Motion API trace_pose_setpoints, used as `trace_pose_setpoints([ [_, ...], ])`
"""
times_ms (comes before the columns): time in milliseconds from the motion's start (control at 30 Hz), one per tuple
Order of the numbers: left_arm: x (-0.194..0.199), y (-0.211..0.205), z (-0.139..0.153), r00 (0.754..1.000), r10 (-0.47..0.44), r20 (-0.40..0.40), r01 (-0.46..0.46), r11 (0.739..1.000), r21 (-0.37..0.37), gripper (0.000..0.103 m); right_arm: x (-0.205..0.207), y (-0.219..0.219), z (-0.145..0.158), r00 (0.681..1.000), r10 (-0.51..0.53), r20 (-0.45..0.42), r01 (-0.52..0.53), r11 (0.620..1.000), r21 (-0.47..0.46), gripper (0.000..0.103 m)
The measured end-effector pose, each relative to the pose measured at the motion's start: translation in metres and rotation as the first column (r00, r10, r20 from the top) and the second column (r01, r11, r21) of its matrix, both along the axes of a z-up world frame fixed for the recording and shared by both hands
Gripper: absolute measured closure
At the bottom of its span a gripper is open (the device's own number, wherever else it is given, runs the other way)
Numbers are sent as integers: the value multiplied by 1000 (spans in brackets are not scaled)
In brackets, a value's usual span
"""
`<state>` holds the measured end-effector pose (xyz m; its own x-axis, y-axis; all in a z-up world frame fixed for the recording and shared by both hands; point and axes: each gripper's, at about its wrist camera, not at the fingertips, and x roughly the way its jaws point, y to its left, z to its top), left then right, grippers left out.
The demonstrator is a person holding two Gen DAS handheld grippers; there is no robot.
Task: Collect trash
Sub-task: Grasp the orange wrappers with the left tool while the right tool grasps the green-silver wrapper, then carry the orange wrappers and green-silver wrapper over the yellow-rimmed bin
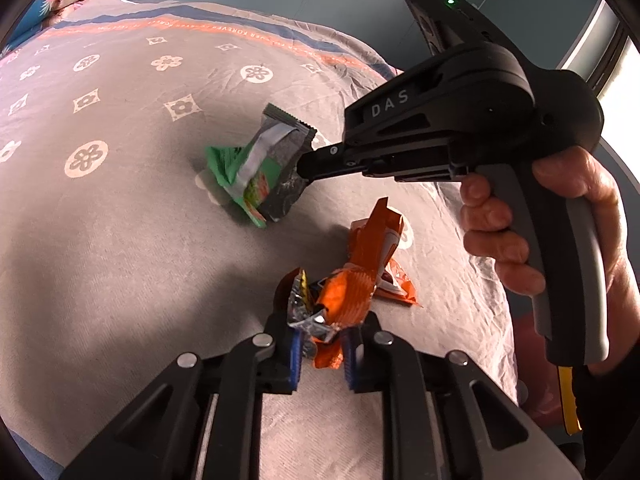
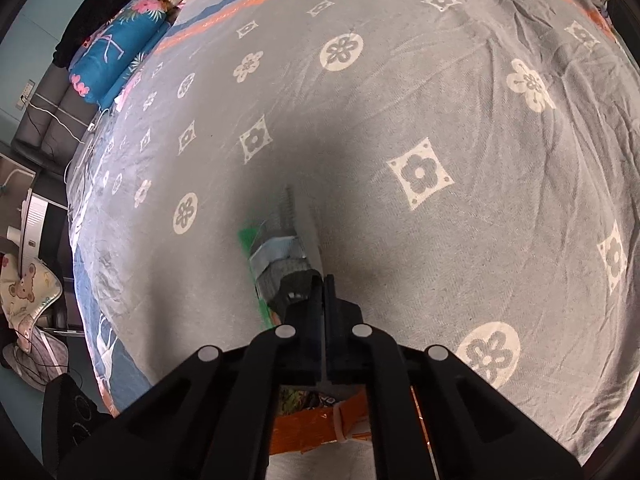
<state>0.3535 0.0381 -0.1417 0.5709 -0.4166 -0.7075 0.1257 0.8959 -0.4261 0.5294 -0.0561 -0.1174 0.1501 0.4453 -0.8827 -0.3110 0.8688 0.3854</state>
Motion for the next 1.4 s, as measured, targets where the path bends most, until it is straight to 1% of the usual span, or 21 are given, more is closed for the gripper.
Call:
trace_pose_setpoints([
  [367,-9,-5,9,999,-33,20,33,999,-22,90,-4,-10,17,999,-18,30,16,998,56,102],
  [533,-17,-9,16,998,-51,39,52,999,-16,90,-9,-19,29,998,-27,49,23,996,84,102],
  [700,-28,-11,26,996,-65,61,66,998,-13,90,-20,-30,49,997,-38,73,29,993,117,102],
  [833,-39,-14,39,994,-71,85,73,997,-17,90,-37,-42,74,993,-50,106,34,988,149,102],
  [933,-55,-21,56,987,-85,135,83,996,20,90,-49,-50,90,990,-55,127,33,985,167,102],
  [1100,-77,-33,83,977,-114,181,106,993,52,90,-81,-78,130,981,-83,178,41,974,225,102],
  [1133,-85,-38,93,972,-122,199,112,992,60,90,-84,-81,134,980,-86,182,42,972,231,102],
  [1167,-91,-41,99,970,-124,211,110,991,77,90,-96,-91,146,976,-92,196,43,969,244,102],
  [1233,-105,-48,114,960,-139,242,116,988,107,90,-111,-104,161,970,-102,222,43,965,257,102],
  [1400,-139,-63,147,940,-174,295,146,983,114,90,-147,-140,190,955,-133,264,54,956,287,102],
])
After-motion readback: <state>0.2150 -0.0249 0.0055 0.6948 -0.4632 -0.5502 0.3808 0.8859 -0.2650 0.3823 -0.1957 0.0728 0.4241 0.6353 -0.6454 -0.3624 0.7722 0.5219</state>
